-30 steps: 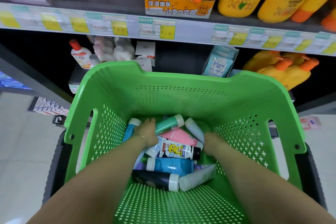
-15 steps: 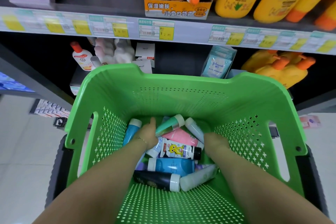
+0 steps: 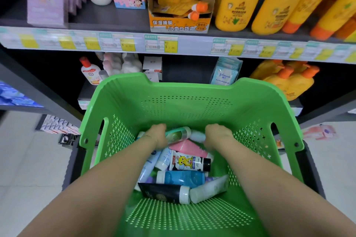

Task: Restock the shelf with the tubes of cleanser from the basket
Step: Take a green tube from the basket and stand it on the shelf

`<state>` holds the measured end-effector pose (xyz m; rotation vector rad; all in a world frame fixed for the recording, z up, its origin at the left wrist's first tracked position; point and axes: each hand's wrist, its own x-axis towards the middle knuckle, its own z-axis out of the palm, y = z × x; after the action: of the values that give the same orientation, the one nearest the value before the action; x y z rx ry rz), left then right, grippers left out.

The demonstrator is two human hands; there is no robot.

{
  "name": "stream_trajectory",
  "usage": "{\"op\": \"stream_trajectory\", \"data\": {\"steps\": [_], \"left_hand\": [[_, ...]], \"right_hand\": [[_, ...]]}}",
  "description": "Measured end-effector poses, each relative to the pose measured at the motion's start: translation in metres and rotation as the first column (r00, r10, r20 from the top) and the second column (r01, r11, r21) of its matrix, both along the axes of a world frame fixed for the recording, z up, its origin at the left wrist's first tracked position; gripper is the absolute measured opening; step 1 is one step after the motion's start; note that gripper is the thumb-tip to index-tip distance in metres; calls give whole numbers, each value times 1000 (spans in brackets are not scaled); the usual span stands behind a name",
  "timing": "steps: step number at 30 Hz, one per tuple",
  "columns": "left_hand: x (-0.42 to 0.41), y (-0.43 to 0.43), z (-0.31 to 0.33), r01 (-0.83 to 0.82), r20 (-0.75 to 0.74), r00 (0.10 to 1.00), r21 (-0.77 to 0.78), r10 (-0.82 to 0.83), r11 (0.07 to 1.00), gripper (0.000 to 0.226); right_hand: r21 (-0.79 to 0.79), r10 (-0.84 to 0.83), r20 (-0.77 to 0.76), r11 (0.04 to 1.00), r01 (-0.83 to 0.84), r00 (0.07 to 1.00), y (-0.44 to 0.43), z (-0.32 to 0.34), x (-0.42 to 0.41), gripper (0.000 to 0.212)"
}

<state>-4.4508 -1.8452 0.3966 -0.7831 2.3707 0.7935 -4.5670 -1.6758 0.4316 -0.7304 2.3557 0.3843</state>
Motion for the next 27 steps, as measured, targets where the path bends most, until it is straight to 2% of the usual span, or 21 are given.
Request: {"op": "stream_trajectory", "data": {"steps": [4,6,10,14,17,21,24,27], "left_hand": [[-5,-11,17,-80,-100,991,48,84,996,27],[-9,-14,27,-107,-162,980,61,116,992,23],[-10,-9,34,-112,-215,969,45,119,993,20],[-5,-5,26,-185,-280,938,98,206,978,24],[-2,-5,23,-272,-273,904,229,329,935,30],[4,-4,20,-336,-245,868,352,433,873,50],[4,-2,18,-356,-268,850,341,453,870,55],[7,0,16,-344,-285,853,323,437,882,52]], "right_hand": [[-260,-118,24,958,120,993,-2,-2,-5,24],[-382,-162,102,904,189,982,-5,-5,-3,34],[-519,-236,216,794,316,948,-11,-12,8,40],[-536,-328,318,711,454,889,-10,-23,11,49],[-525,-397,454,604,599,798,-3,-28,10,58],[-502,-435,563,496,708,703,5,-32,8,62],[-452,-450,596,496,741,665,9,-40,10,65],[-428,-462,567,542,723,682,12,-50,14,66]]}}
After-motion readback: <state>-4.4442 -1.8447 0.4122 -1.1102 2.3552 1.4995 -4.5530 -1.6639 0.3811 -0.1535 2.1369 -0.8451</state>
